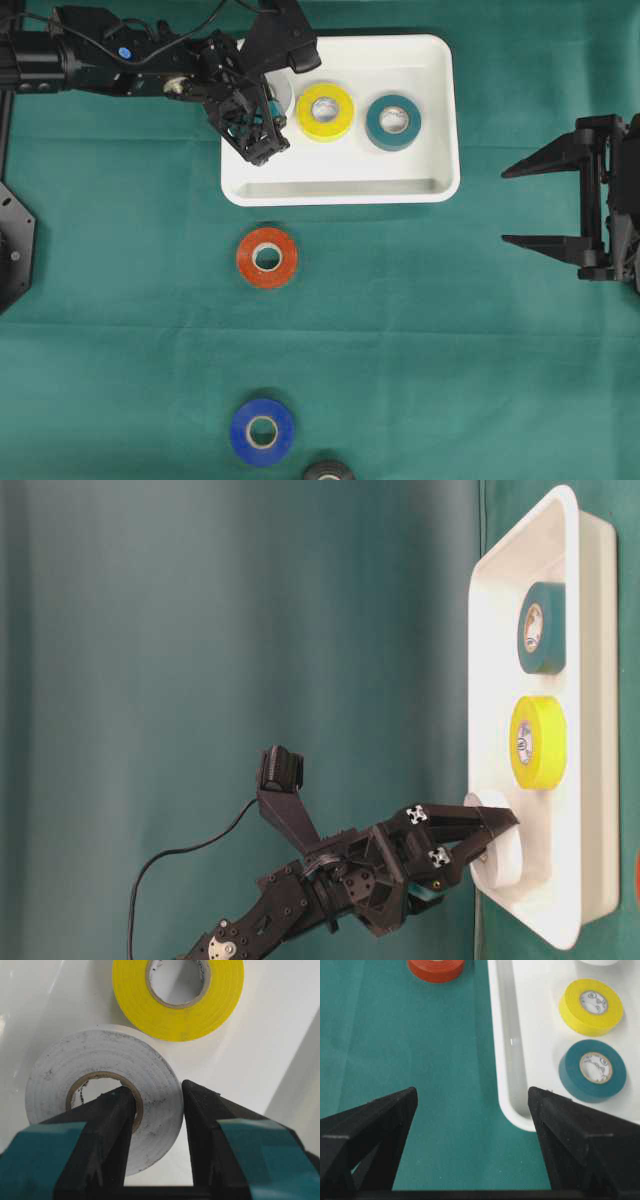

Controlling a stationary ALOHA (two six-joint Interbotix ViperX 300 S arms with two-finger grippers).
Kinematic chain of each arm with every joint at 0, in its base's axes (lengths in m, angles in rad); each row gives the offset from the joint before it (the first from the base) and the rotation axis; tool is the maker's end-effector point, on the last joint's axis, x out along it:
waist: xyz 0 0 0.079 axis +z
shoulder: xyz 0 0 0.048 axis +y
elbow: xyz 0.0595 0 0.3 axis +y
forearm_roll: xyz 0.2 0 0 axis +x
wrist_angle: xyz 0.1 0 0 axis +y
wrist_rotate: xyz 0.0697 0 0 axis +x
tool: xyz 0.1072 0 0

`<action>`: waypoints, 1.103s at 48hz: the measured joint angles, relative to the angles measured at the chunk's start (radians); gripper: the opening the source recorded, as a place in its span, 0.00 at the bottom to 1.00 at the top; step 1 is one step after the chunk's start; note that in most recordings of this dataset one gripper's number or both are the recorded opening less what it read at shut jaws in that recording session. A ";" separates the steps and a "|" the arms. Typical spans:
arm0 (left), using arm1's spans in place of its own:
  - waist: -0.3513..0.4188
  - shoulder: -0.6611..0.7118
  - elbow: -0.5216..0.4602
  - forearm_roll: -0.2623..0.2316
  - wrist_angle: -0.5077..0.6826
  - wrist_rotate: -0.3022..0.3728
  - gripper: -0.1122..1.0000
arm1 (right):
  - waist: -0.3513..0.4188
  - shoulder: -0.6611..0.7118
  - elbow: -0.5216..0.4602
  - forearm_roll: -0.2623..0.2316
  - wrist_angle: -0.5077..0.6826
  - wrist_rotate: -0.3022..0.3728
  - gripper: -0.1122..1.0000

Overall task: Pick up the tape from a random location and place it into the white case.
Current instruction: 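Lower the white roll into the tray left of the yellow roll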

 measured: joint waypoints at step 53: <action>-0.020 0.002 0.000 -0.002 0.000 0.025 0.86 | 0.000 0.002 0.000 0.000 -0.002 0.000 0.87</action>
